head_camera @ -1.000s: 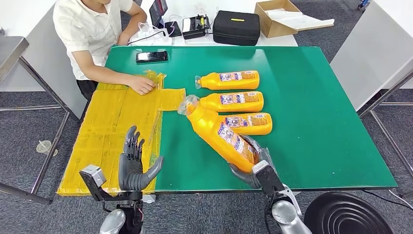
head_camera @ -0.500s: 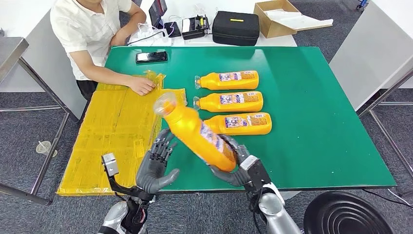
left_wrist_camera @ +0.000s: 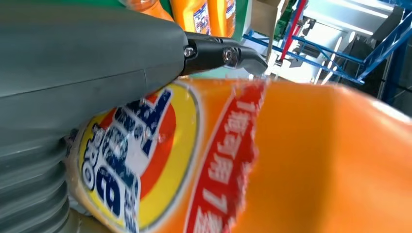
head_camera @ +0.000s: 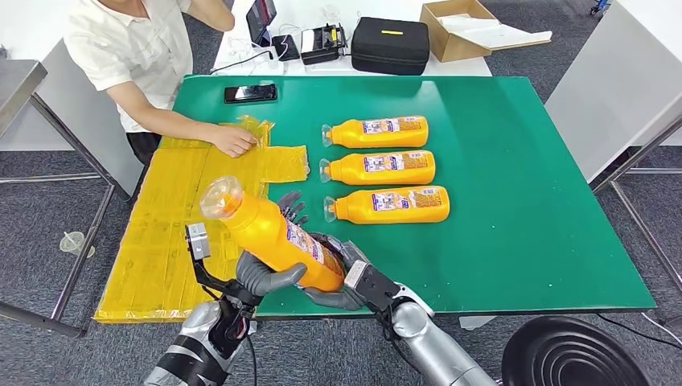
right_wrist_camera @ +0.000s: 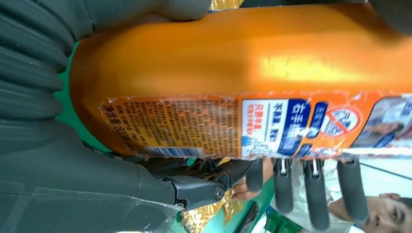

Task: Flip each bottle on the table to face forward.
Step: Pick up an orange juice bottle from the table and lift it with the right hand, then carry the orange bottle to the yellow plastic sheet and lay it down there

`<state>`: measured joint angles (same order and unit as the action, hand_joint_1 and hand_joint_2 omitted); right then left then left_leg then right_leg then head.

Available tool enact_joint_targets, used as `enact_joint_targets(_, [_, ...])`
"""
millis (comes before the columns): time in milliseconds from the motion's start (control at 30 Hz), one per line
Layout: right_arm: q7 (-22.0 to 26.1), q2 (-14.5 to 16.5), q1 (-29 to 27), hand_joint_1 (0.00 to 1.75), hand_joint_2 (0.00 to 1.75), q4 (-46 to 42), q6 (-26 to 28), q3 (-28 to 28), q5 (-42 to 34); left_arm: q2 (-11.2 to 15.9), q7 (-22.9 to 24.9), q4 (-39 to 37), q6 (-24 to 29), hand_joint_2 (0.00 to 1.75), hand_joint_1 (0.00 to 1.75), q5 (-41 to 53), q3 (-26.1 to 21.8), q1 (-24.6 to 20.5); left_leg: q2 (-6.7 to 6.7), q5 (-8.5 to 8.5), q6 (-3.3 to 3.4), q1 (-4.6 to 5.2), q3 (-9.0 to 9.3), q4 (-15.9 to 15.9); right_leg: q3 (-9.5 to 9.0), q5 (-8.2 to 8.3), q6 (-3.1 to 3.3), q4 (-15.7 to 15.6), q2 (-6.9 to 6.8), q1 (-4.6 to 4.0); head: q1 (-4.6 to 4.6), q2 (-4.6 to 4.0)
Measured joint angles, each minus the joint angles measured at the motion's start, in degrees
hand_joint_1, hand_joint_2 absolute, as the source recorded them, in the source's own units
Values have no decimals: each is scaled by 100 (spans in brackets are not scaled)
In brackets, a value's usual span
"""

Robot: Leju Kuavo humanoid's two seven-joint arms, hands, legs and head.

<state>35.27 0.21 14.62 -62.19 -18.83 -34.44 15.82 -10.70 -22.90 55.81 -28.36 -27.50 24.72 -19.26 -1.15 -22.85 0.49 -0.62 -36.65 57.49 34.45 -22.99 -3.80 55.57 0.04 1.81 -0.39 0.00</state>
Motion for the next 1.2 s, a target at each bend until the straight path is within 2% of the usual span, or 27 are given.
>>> enact_joint_targets(167, [17,-12,130,175,175,126,-2,-104,-4,-4,-15,-104,64,175,2,-38,-3,-102,1,0,0,0,0,0,0,0,0,0,0,0,0,0])
enact_joint_targets(300, [22,-15,176,175,175,211,-3,-154,-76,-10,-89,-125,72,175,157,-111,-28,-107,1,1,0,0,0,0,0,0,0,0,0,0,0,0])
enact_joint_targets(400, [34,-2,190,175,175,267,1,-161,-130,-12,-85,-121,62,175,157,-173,-61,-100,0,0,0,0,0,0,0,0,0,0,0,0,0,0])
enact_joint_targets(467, [39,8,194,162,175,293,1,-162,-153,-12,-69,-119,52,175,166,-193,-73,-94,0,0,0,0,-1,0,1,0,0,0,0,0,0,0])
enact_joint_targets(500, [42,10,197,130,175,303,1,-162,-157,-12,-63,-119,50,175,170,-197,-78,-92,0,0,0,0,-1,0,1,0,0,0,0,0,0,0])
enact_joint_targets(567, [46,16,203,48,175,322,-1,-165,-170,-13,-58,-118,52,175,175,-203,-85,-89,0,0,0,0,0,0,1,0,0,0,0,0,0,0])
enact_joint_targets(600, [44,19,203,13,175,332,-4,-170,-182,-14,-58,-117,68,175,175,-203,-87,-90,0,0,0,0,0,0,1,0,0,0,0,0,0,0])
enact_joint_targets(633, [38,22,198,1,175,341,-7,-178,-198,-16,-58,-113,97,175,175,-201,-90,-91,0,0,0,0,0,0,0,0,0,0,0,0,1,0])
enact_joint_targets(767, [-71,77,91,0,0,363,134,-193,-285,-38,-145,14,554,175,175,9,-96,-16,0,0,0,0,-1,0,0,0,0,0,0,0,0,0])
enact_joint_targets(933, [-258,152,-302,0,0,287,574,-136,-277,-29,-426,496,1841,175,175,1146,-98,231,-2,-3,0,0,-4,-1,1,-3,1,0,-1,-1,1,0])
enact_joint_targets(1067, [-361,179,-753,0,175,165,808,-4,-291,54,-452,1031,2343,175,175,1833,-100,472,-2,-7,-2,0,-9,-2,5,-5,1,0,-1,-1,0,0])
enact_joint_targets(1200, [-384,220,-991,0,175,158,933,162,-326,189,-365,1453,2310,175,175,2010,-100,658,-1,-7,-3,0,-11,-3,9,-6,1,0,0,-1,0,0])
